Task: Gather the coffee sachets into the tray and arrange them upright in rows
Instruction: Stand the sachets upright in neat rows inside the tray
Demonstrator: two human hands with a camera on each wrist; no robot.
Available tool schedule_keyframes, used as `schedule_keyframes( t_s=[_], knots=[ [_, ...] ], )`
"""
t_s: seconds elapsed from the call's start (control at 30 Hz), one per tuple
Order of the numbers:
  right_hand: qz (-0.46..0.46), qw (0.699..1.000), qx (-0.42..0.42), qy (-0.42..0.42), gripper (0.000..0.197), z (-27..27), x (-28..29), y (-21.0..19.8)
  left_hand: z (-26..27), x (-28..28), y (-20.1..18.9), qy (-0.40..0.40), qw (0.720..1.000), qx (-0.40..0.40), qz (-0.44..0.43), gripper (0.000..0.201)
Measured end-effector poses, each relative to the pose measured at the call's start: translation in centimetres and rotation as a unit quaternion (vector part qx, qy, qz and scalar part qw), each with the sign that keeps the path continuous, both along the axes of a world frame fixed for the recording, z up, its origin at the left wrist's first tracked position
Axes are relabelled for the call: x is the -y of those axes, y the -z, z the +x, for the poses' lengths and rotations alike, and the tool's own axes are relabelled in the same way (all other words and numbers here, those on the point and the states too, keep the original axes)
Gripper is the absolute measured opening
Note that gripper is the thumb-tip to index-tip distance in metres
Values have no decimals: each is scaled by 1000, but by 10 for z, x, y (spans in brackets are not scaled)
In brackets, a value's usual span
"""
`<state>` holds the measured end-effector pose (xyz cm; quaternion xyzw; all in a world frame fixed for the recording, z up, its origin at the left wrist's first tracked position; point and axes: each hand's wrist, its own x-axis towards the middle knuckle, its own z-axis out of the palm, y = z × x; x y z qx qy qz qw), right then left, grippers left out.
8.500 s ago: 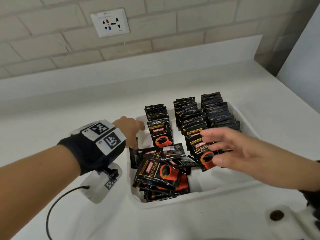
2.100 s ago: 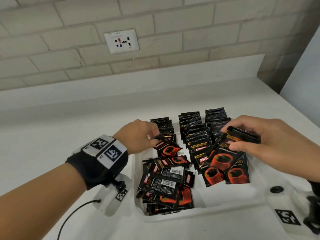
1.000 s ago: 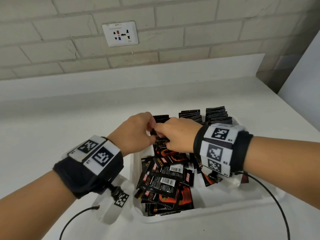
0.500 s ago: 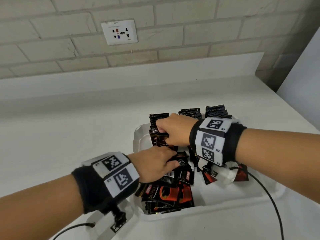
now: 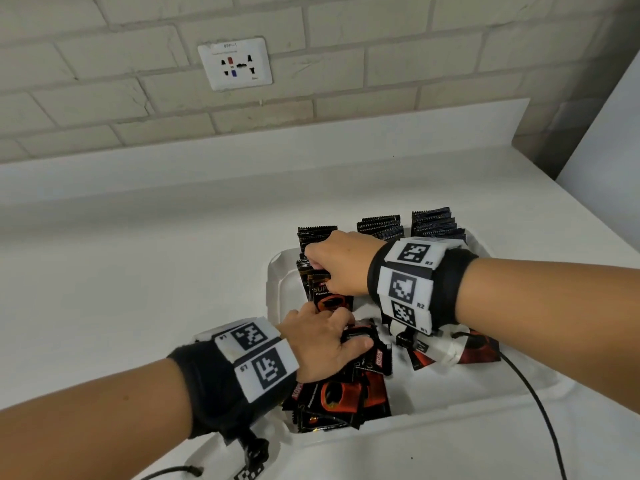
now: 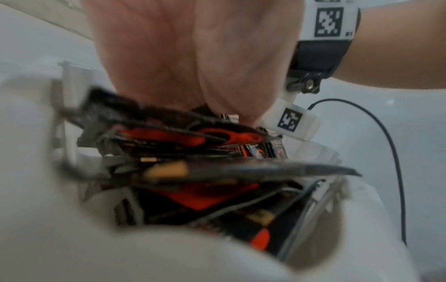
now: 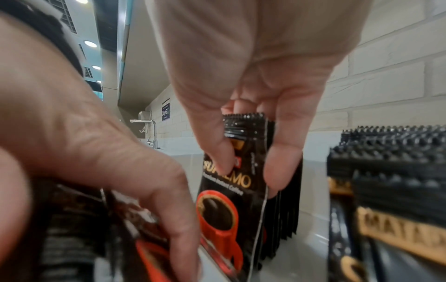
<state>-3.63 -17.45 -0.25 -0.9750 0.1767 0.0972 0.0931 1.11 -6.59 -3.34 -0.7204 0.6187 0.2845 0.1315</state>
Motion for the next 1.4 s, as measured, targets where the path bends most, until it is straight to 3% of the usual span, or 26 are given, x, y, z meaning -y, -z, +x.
schedule_keyframes(
  t_s=[0.17, 0.4, 0.87, 1.03, 1.17, 1.4],
  knots=[
    [14, 1000, 4, 8, 24, 0, 2, 1, -3, -8, -5, 21, 999, -15, 45, 56],
    [30, 999, 3, 43, 35, -6, 4, 0, -3, -13, -7, -43, 992, -88, 74, 46],
    [-37, 998, 34, 34, 24, -14, 12, -4, 2, -3, 9, -211, 974, -84, -9, 37],
    [-41, 997, 49, 42, 25, -22, 18, -16, 1, 3, 9, -220, 973, -65, 8, 41],
    [-39, 998, 37, 40, 26, -28, 22, -23, 4, 8, 8, -222, 969, -108, -10, 36],
    [-113, 994, -14, 5, 19, -25, 21, -14, 8, 10, 12, -230, 963, -143, -20, 36]
  ],
)
